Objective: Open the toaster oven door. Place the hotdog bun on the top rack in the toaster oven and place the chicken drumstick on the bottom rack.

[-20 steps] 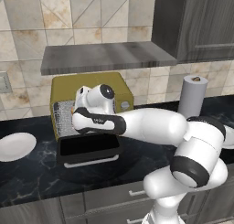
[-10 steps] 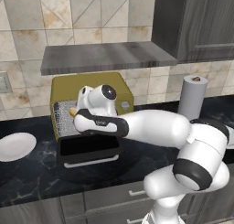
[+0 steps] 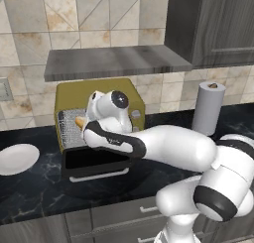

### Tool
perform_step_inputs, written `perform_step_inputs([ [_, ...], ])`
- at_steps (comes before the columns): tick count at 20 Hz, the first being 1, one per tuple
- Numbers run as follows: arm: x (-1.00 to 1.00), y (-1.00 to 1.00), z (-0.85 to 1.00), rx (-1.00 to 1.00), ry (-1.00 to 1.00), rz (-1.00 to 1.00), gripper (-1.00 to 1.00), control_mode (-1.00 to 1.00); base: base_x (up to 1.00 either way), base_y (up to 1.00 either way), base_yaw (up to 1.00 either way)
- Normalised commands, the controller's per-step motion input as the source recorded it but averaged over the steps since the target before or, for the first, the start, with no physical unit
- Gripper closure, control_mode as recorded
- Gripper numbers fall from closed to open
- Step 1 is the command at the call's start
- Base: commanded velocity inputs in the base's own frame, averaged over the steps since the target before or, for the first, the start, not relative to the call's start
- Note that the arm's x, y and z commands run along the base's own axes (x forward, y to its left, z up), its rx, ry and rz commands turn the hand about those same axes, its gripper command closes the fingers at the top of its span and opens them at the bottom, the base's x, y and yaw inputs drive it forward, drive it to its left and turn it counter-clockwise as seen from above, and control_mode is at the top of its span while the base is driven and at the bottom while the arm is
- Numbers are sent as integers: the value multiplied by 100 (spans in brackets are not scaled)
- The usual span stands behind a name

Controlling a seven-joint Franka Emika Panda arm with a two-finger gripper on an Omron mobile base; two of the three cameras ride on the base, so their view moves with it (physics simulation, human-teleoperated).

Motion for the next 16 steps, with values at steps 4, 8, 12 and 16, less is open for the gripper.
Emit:
perform_step_inputs([
  [4,-38,1,26,2,0,-28,-100,-100,0,0,0],
  [8,-39,1,24,4,2,-41,-100,-100,0,0,0],
  [12,-37,0,26,12,12,-41,-100,-100,0,0,0],
  [16,-34,1,26,19,21,-41,-100,-100,0,0,0],
])
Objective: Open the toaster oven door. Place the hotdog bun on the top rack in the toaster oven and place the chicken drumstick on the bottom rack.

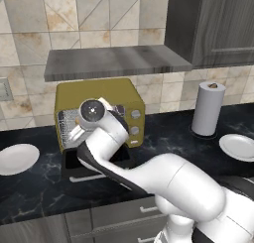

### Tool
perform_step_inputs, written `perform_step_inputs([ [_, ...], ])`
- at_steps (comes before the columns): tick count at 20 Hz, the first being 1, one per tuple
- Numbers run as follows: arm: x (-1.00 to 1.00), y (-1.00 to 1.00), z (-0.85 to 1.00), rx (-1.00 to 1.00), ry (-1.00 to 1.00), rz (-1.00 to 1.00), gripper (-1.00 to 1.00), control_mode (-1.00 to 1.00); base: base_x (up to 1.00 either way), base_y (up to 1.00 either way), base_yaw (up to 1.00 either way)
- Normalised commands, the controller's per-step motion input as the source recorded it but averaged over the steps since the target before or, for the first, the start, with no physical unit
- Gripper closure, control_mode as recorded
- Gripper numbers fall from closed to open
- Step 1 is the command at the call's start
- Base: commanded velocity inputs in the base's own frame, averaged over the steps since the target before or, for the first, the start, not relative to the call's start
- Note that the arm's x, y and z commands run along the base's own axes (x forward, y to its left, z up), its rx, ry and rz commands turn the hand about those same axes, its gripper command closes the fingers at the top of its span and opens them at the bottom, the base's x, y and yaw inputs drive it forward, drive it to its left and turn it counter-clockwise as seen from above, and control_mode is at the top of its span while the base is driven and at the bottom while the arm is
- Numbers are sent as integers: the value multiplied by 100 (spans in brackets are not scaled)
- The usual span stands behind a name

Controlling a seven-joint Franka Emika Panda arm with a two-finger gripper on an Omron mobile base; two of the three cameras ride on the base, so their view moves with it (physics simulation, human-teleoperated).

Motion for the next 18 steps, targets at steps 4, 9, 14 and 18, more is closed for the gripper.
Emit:
perform_step_inputs([
  [4,-30,-2,24,18,32,-39,-100,-100,0,0,0],
  [9,-24,-14,-12,22,13,-28,-100,-100,0,0,0],
  [14,-2,-5,-35,24,1,-25,-100,-100,0,0,0],
  [18,1,-13,-48,15,-1,-22,-100,-100,0,0,0],
])
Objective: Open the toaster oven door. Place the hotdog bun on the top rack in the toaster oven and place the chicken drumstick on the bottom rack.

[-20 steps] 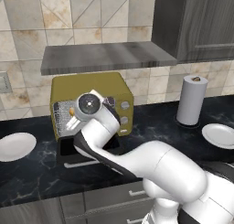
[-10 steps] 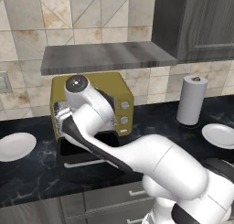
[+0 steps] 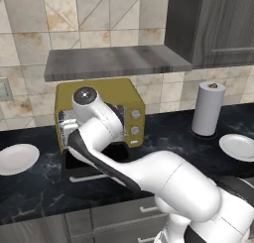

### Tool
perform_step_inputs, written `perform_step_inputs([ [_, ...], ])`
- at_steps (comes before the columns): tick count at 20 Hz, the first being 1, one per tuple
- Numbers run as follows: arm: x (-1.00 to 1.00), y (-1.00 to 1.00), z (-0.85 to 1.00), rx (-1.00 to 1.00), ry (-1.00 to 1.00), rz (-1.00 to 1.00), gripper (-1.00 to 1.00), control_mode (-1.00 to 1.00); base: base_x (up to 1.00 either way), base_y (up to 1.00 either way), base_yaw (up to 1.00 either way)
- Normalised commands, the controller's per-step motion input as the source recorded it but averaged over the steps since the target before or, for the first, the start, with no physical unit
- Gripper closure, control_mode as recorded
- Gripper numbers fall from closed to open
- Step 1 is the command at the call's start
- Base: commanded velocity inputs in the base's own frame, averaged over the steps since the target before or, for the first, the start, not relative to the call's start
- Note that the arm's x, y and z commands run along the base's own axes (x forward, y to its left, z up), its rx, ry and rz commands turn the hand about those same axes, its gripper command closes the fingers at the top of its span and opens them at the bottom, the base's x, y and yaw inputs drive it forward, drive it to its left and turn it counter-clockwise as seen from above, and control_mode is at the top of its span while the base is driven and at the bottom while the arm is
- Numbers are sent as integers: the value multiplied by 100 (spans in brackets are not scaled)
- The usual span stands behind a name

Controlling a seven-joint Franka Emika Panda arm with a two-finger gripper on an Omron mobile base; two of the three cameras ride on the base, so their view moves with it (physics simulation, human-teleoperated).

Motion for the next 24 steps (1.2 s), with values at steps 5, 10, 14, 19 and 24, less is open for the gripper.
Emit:
perform_step_inputs([
  [5,1,-20,-40,14,1,-14,-100,-100,0,0,0],
  [10,9,-11,-41,15,5,-1,-100,-100,0,0,0],
  [14,20,0,-22,5,9,0,-100,-100,0,0,0],
  [19,15,0,-20,0,9,2,-100,-100,0,0,0],
  [24,22,0,-9,0,4,0,-100,-100,0,0,0],
])
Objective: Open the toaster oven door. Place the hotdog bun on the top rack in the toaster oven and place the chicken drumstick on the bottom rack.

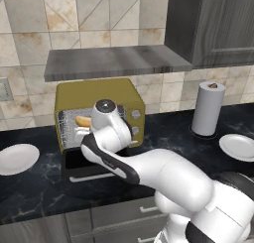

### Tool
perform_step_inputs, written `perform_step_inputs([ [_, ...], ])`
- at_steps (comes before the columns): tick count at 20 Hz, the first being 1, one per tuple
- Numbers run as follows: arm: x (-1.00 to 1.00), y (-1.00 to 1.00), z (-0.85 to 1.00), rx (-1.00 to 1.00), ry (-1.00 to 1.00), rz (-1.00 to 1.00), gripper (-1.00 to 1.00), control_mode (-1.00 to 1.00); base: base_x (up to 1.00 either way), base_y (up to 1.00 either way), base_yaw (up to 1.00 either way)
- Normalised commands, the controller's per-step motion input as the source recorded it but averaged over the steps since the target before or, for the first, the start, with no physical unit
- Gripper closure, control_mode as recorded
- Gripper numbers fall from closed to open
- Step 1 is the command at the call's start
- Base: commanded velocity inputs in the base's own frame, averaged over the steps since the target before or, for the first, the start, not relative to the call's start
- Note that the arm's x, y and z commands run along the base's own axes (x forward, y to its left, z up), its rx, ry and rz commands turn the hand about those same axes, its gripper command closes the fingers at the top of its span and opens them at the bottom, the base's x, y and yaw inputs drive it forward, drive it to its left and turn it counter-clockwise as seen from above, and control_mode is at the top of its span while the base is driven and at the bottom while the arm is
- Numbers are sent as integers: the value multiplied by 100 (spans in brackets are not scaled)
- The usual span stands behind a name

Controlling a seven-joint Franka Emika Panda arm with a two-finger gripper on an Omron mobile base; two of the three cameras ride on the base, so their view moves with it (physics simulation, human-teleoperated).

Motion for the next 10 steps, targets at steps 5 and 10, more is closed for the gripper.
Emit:
perform_step_inputs([
  [5,25,0,0,0,0,0,-100,-100,0,0,0],
  [10,24,0,-1,0,0,0,-100,-100,0,0,0],
])
